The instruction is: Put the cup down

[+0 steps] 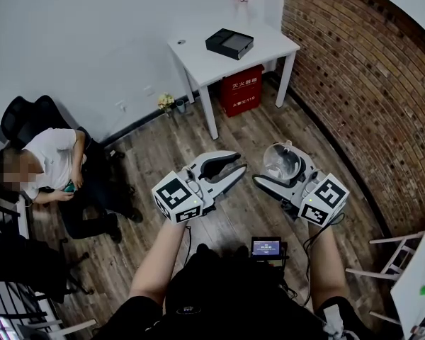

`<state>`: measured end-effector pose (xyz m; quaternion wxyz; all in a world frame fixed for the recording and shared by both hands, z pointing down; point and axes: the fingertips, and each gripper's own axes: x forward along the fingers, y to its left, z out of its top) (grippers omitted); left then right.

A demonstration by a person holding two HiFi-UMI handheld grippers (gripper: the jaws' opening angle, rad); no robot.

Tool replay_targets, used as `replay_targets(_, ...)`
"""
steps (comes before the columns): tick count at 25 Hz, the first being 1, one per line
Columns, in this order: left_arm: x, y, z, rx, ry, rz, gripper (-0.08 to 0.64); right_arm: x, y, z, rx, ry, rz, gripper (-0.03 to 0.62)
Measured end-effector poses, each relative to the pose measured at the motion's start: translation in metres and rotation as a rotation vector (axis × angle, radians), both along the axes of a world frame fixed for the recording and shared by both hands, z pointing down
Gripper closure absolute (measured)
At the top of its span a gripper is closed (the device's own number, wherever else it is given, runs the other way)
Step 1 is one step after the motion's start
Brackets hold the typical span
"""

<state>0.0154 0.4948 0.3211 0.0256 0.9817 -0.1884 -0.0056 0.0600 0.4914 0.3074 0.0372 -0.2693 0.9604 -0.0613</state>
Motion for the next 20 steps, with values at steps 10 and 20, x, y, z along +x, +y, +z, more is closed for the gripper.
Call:
replay_targets(10, 0.021, -0.022, 0.011, -0.019, -0.002, -0.026, 0.462, 0.021, -0.021, 0.01, -0.021, -0.008, -0.026, 0.187)
replay_targets(20, 0.026, -0.076, 0.022, -0.014, 0.008, -0.024, 0.462, 0.024, -0.07, 0.018, -0.016, -0.002, -0.021, 0.187)
